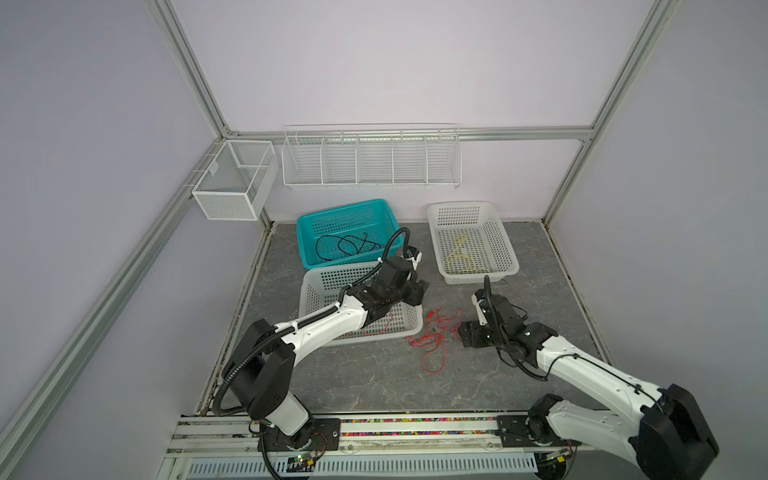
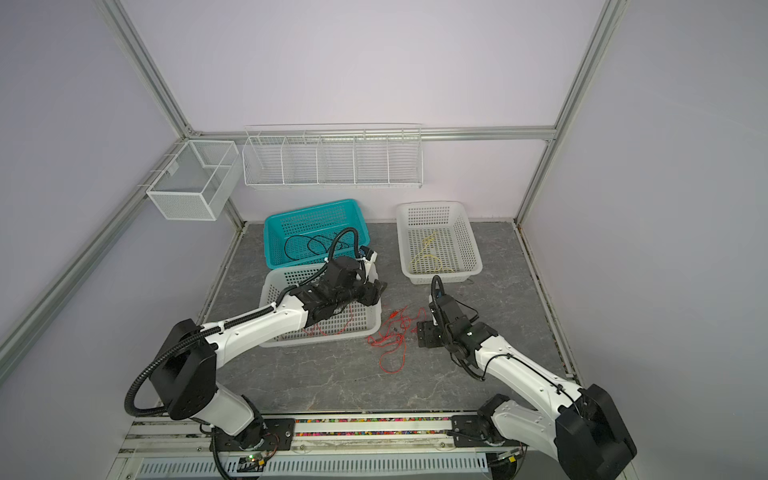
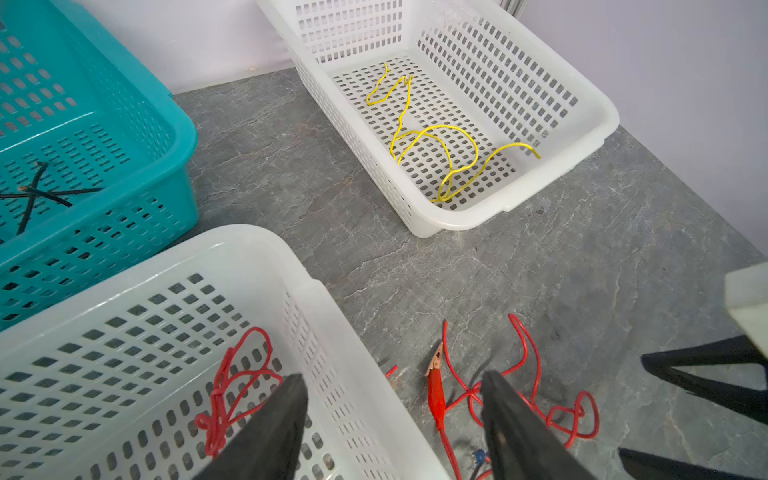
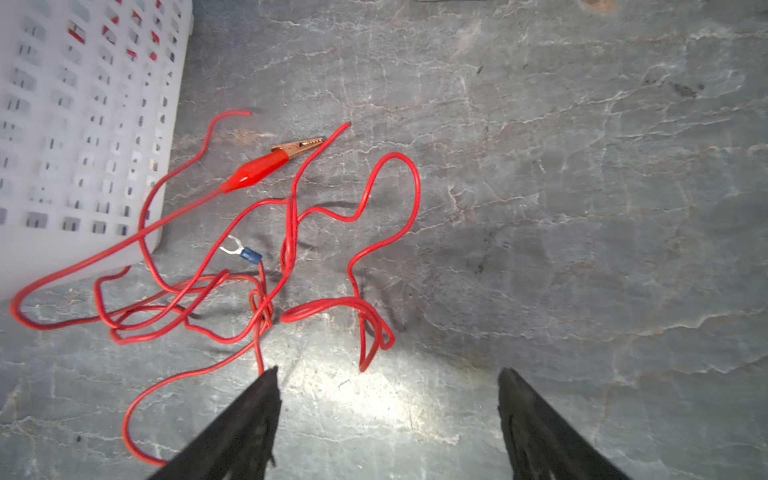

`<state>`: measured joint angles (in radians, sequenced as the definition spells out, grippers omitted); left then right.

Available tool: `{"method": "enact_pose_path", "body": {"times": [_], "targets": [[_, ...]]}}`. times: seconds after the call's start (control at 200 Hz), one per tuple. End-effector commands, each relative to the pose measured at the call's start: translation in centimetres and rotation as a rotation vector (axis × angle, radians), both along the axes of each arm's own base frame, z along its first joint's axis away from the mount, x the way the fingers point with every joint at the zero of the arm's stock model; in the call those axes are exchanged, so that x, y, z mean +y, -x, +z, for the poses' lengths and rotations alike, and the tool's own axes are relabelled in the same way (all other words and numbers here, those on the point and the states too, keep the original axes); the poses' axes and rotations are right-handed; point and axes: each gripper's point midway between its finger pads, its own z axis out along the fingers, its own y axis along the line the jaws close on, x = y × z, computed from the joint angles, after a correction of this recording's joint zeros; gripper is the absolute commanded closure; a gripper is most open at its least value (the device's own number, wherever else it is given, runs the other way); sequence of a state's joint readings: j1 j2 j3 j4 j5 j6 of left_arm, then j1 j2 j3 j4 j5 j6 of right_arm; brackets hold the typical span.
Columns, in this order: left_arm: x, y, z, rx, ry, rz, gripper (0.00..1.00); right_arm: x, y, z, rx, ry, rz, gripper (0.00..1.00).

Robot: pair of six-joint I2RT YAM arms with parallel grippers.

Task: Untangle the cables
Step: 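Grasp the tangled red wire on the table with the right gripper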

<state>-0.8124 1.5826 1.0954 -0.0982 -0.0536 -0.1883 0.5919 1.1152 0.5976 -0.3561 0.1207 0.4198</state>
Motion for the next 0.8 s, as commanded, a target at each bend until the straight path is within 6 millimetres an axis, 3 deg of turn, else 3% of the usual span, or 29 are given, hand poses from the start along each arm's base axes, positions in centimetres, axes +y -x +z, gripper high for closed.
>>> {"method": "enact_pose_path", "body": {"times": [0.0,0.2,0.395,0.48,0.635,0.795], "targets": [[-0.3,0.3,1.2,-0.018,0.042,-0.005,0.33,1.6,-0.7,-0.3,0.005,-0.053,0.015,0.22],[0.4,0.4,0.9,-0.026,0.025,0.011,0.33,2.7,-1.5,-2.1,0.009,-0.072,0.036,0.32],[0.6,0.3,0.7,-0.032,0.012,0.012,0.33,3.1,-1.8,-2.2,-0.015,-0.074,0.064,0.80],[0.6,0.3,0.8,-0.038,0.006,0.007,0.33,2.6,-1.6,-1.3,-0.041,-0.044,0.089,0.93],[0.5,0.3,1.3,-0.060,0.006,-0.003,0.33,1.7,-0.7,1.6,-0.114,-0.015,0.140,0.94],[0.3,0.2,1.8,-0.077,0.016,-0.015,0.33,0.3,0.2,6.7,-0.248,-0.026,0.149,0.94]]}}
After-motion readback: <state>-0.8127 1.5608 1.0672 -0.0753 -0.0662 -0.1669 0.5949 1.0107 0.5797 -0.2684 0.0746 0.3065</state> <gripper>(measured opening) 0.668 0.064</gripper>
